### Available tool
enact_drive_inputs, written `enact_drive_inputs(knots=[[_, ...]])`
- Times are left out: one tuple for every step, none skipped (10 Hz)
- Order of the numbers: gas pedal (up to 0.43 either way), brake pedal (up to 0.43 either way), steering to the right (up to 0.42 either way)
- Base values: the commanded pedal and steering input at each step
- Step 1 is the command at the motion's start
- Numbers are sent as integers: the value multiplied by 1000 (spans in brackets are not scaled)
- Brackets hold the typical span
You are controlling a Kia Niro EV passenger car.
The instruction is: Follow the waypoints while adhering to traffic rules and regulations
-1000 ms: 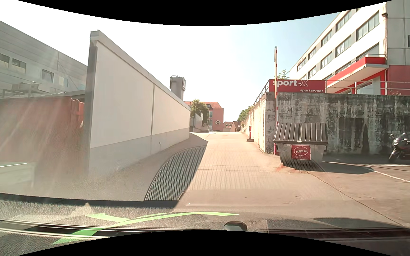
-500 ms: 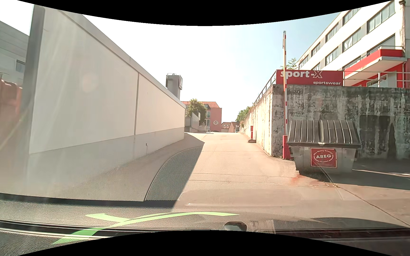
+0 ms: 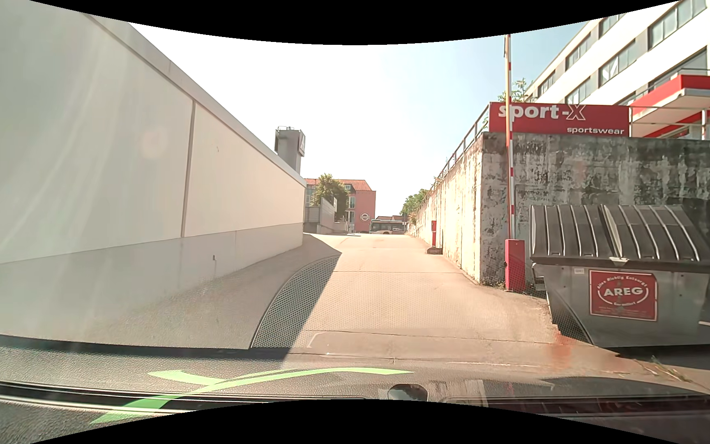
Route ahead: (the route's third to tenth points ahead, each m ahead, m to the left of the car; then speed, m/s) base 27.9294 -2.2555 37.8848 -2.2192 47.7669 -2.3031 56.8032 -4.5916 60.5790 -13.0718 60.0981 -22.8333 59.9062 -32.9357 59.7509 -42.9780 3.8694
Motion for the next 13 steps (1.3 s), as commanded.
enact_drive_inputs(knots=[[87, 0, 38], [98, 0, 36], [110, 0, 36], [118, 0, 36], [130, 0, 35], [150, 0, 34], [157, 0, 34], [157, 0, 34], [157, 0, 33], [177, 0, 26], [177, 0, 19], [177, 0, 8], [177, 0, 5]])
